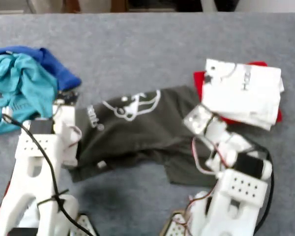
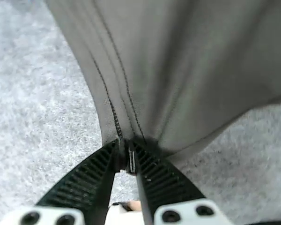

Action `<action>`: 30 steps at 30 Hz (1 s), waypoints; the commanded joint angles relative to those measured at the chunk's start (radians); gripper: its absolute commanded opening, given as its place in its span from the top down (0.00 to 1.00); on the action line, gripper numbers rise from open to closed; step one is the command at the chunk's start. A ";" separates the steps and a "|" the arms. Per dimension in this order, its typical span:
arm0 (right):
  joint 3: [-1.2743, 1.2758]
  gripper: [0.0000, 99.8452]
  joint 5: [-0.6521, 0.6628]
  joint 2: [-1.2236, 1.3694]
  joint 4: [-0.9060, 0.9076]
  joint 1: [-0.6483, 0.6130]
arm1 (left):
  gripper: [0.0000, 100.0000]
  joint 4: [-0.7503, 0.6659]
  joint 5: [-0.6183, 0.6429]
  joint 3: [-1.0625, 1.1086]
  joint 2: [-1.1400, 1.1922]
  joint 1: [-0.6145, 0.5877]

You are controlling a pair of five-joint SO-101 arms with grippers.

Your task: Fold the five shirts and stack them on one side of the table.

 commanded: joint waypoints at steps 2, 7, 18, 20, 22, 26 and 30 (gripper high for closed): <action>0.045 1.00 0.091 -0.031 0.006 0.054 | 0.98 0.034 -0.109 0.014 -0.021 0.020; 0.090 1.00 0.104 -0.028 -0.051 0.120 | 0.98 0.034 -0.164 0.026 -0.022 0.000; 0.133 0.91 0.097 -0.035 -0.138 0.134 | 0.97 -0.021 -0.163 0.063 -0.015 -0.003; 0.097 0.79 0.054 -0.035 -0.141 0.150 | 0.89 -0.021 -0.164 0.058 -0.021 -0.011; 0.033 0.70 0.058 -0.035 -0.123 0.148 | 0.80 -0.011 -0.160 0.054 -0.024 -0.028; -0.136 0.68 0.052 -0.035 -0.002 0.096 | 0.77 0.020 -0.164 -0.081 -0.024 -0.120; -0.236 0.99 -0.104 -0.025 0.060 -0.056 | 0.87 0.015 -0.121 -0.307 -0.013 -0.189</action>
